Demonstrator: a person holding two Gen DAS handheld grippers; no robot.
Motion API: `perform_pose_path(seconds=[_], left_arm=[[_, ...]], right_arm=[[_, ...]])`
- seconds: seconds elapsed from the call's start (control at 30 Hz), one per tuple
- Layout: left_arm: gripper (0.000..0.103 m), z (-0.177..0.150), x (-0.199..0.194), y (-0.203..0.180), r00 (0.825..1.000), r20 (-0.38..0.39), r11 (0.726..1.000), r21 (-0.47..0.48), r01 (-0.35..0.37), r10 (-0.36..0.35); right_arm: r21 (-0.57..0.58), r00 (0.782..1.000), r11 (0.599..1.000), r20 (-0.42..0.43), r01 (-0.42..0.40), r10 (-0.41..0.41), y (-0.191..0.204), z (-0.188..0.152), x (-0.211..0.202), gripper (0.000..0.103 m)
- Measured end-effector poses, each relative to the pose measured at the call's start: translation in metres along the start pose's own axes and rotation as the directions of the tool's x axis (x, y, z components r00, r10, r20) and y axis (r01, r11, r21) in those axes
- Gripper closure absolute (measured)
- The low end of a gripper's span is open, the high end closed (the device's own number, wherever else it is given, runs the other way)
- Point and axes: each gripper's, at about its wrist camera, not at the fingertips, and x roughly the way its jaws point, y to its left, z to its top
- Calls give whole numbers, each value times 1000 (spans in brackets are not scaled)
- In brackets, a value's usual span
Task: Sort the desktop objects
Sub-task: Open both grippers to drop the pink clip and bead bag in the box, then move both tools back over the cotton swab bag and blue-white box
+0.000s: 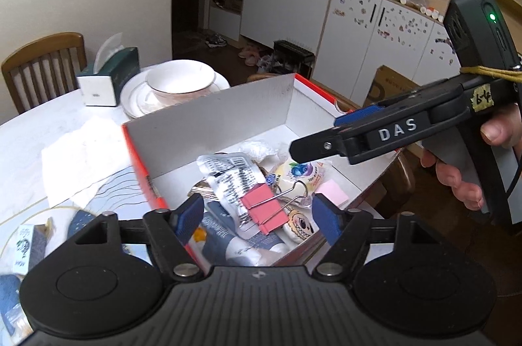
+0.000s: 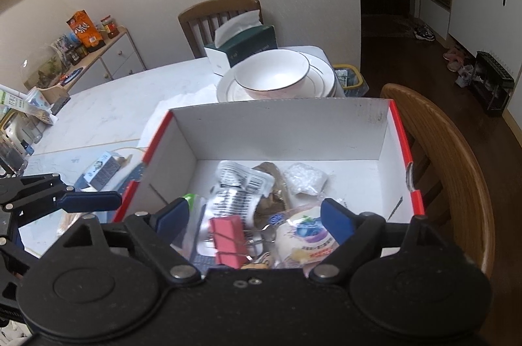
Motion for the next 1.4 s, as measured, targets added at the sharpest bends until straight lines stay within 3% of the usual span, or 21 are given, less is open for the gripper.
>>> perform_pose_path(seconds=[0.57, 0.63, 0.7, 0.97, 1.4], left_arm=[[16, -33, -53, 48, 997, 43, 994, -87, -65, 69], [12, -37, -59, 56, 996, 49, 993, -91, -75, 80], [0, -42, -66, 64, 994, 60, 992, -95, -88, 94], [0, -62, -90, 99, 989, 79, 988, -98, -120, 128], [0, -96, -105, 165, 985, 9, 972, -164, -170, 174]], right_arm=[[9, 998, 1000, 57, -8, 7, 60, -13, -14, 2], [11, 998, 1000, 59, -8, 7, 68, -13, -12, 2], [9, 998, 1000, 62, -5, 4, 78, -13, -11, 1], [-13, 997, 1000, 81, 6, -5, 119, -8, 2, 1], [-106, 996, 993, 62, -50, 57, 189, 8, 40, 1]])
